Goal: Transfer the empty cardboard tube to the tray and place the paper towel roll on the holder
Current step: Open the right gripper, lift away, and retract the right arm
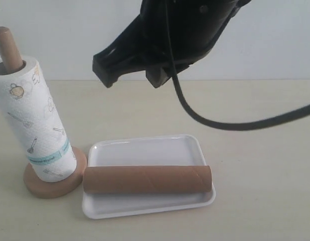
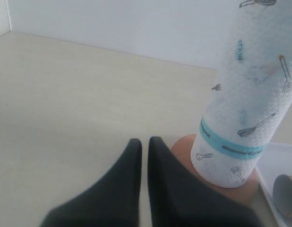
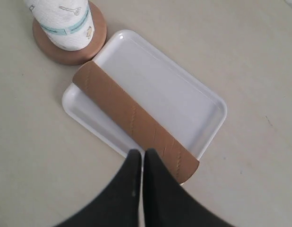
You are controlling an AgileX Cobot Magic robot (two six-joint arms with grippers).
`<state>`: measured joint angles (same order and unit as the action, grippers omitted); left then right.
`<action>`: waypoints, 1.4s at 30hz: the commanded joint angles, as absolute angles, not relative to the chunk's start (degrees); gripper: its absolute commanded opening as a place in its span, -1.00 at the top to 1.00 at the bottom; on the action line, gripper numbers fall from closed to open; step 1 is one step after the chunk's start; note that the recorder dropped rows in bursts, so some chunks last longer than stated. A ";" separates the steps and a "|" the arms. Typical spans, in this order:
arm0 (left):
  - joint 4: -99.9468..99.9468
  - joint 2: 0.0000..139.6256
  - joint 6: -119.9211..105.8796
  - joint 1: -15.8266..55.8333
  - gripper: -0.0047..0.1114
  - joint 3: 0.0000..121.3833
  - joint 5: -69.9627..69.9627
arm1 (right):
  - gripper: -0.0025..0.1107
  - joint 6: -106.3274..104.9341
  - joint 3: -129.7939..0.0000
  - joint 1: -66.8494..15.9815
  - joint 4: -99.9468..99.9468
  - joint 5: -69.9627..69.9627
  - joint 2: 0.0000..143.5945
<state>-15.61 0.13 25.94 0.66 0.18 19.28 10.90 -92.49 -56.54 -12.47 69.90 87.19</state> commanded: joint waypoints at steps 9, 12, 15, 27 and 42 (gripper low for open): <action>-15.72 0.00 25.66 0.51 0.84 0.00 19.02 | 0.93 11.46 -92.63 -56.56 -12.48 69.96 86.10; -15.72 0.00 25.66 0.51 0.84 0.00 19.02 | 0.93 10.27 -92.63 -56.56 -13.02 69.96 85.83; -15.72 0.00 25.66 0.51 0.84 0.00 19.02 | 0.93 11.33 -92.63 -56.56 -14.47 69.96 84.91; -15.72 0.00 25.66 0.51 0.84 0.00 19.02 | 0.93 22.18 -82.98 -56.56 -16.22 60.54 84.30; -15.72 0.00 25.66 0.51 0.84 0.00 19.02 | 0.93 22.18 -45.84 -53.90 -23.35 20.28 65.70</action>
<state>-15.61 0.13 25.94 0.66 0.18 19.28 21.93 -51.36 -56.08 -21.67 29.33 69.43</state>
